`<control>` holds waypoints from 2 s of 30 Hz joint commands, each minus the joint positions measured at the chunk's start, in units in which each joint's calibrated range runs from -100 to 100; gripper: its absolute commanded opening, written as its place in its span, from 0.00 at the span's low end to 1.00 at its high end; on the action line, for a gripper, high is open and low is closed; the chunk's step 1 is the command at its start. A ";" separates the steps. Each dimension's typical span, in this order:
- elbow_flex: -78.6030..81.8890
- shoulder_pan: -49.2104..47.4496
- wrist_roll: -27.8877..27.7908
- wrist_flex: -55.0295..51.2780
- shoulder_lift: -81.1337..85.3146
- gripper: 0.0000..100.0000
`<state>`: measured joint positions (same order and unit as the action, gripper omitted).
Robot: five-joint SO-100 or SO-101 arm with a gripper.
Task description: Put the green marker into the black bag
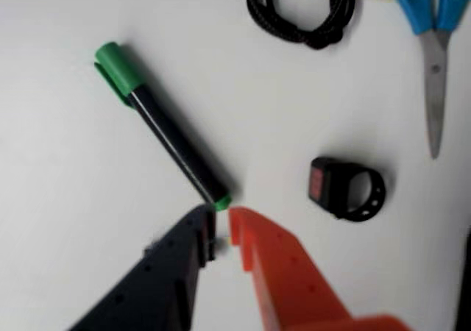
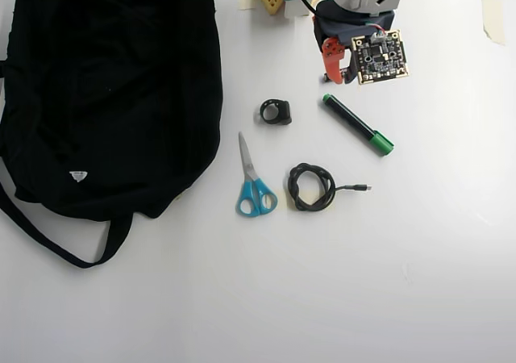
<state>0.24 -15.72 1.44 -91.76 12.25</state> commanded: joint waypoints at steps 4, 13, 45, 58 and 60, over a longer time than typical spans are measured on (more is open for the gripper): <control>-1.22 -0.28 -8.21 0.11 1.28 0.02; -1.22 0.17 -18.75 0.02 0.37 0.02; 12.25 -13.45 -3.38 12.77 0.29 0.03; 20.61 -12.62 -3.70 15.96 0.29 0.07; 21.42 -12.62 -3.75 15.96 0.29 0.13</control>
<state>21.38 -28.58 -2.17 -76.47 12.25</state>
